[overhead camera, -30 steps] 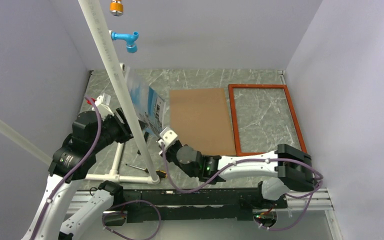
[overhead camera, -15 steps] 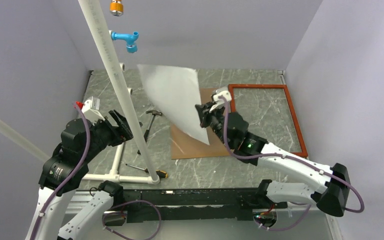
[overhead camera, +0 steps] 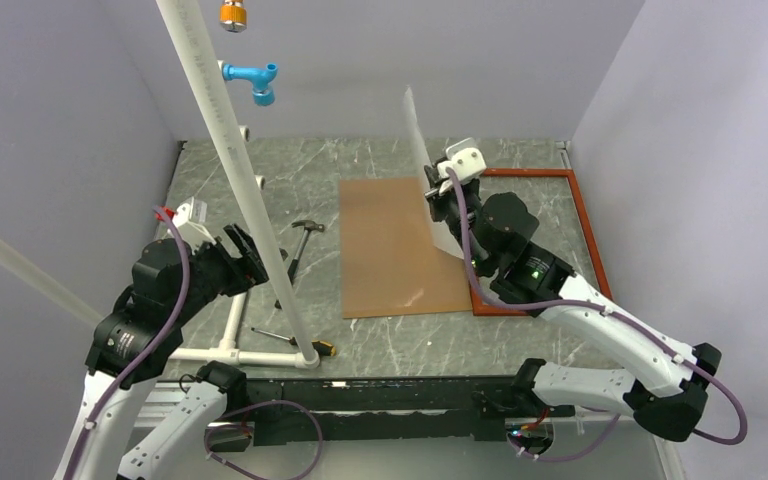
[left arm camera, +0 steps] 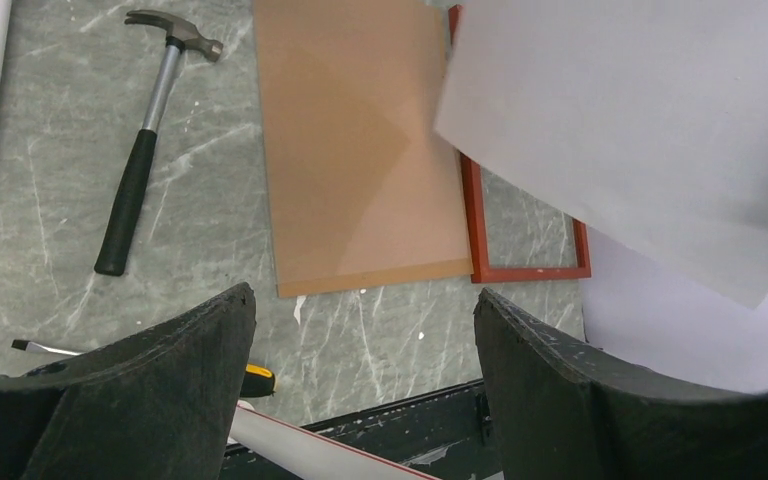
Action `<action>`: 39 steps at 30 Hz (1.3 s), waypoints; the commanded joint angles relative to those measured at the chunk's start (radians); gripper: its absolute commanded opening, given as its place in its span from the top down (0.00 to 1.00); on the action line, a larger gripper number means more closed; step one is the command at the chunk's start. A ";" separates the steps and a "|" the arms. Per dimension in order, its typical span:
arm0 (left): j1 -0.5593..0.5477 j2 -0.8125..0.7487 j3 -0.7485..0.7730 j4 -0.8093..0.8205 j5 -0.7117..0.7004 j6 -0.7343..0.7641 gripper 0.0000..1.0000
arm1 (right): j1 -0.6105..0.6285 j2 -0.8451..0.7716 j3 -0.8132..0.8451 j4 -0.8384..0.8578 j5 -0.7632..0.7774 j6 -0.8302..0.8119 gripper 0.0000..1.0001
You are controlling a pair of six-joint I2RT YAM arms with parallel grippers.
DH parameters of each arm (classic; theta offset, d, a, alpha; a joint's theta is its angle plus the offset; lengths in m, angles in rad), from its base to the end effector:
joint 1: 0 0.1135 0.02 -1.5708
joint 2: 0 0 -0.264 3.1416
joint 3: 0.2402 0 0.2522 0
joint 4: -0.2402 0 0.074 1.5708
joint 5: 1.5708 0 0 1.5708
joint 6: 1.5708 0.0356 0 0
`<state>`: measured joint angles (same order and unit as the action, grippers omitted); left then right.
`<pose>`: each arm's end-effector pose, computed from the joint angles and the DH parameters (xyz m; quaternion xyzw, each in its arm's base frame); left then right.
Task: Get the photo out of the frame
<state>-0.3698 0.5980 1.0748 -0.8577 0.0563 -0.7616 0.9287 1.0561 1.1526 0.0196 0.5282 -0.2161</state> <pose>0.0866 -0.0357 0.3871 -0.1457 0.8151 -0.3200 0.4605 0.1534 0.1751 0.4388 -0.1837 0.6451 0.0888 0.7363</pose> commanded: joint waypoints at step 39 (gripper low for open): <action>0.000 0.005 -0.100 0.106 0.076 0.002 0.17 | 0.141 0.216 -0.644 0.133 -0.520 -0.680 1.00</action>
<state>-0.3698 0.5999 0.9771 -0.7944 0.1116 -0.7616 1.1118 1.2701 0.4999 0.0189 0.0875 -0.8253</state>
